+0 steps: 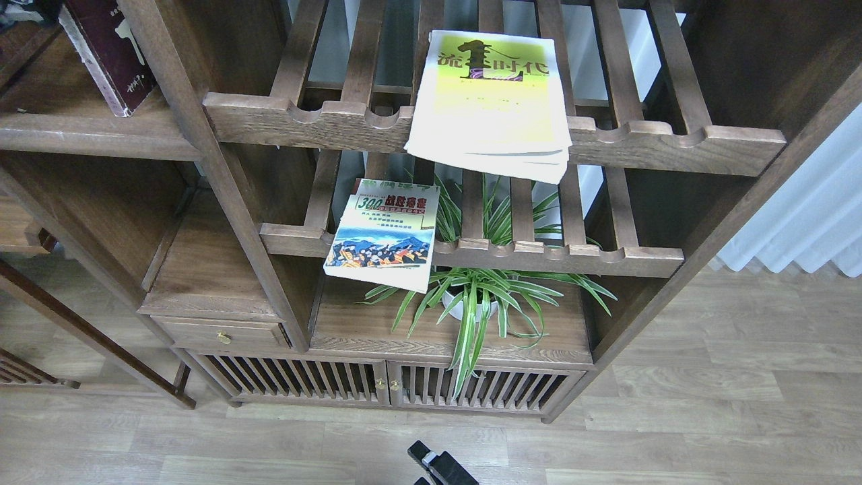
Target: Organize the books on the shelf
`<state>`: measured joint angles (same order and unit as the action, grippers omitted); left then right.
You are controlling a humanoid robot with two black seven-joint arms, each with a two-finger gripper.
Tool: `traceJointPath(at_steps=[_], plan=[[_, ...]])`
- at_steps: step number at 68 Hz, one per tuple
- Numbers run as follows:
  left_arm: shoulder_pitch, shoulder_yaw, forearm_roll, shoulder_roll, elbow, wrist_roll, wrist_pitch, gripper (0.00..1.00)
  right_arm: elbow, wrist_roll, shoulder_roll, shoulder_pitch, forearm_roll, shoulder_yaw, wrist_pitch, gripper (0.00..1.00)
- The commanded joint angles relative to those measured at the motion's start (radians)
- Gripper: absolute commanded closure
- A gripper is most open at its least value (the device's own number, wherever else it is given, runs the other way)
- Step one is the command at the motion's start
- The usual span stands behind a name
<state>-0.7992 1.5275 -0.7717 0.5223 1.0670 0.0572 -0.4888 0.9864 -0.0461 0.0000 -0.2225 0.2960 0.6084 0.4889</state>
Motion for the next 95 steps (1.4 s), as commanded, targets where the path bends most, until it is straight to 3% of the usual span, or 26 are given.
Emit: traceJointPath(at_steps=[1, 52, 76, 95], plan=[[-0.009, 0.014, 0.002, -0.001, 0.002, 0.0, 0.0, 0.64, 0.0, 0.0, 0.0, 0.0, 0.0, 0.001, 0.0, 0.0], [-0.014, 0.109, 0.092, 0.018, 0.05, -0.004, 0.0, 0.55, 0.0, -0.001, 0.0, 0.0, 0.005, 0.002, 0.0, 0.0], [0.155, 0.194, 0.175, 0.022, 0.133, -0.002, 0.0, 0.51, 0.0, 0.0, 0.0, -0.005, 0.008, 0.013, 0.0, 0.0], [0.327, 0.281, 0.25, 0.022, 0.271, 0.001, 0.0, 0.45, 0.0, 0.0, 0.0, -0.011, 0.008, 0.02, 0.0, 0.0]])
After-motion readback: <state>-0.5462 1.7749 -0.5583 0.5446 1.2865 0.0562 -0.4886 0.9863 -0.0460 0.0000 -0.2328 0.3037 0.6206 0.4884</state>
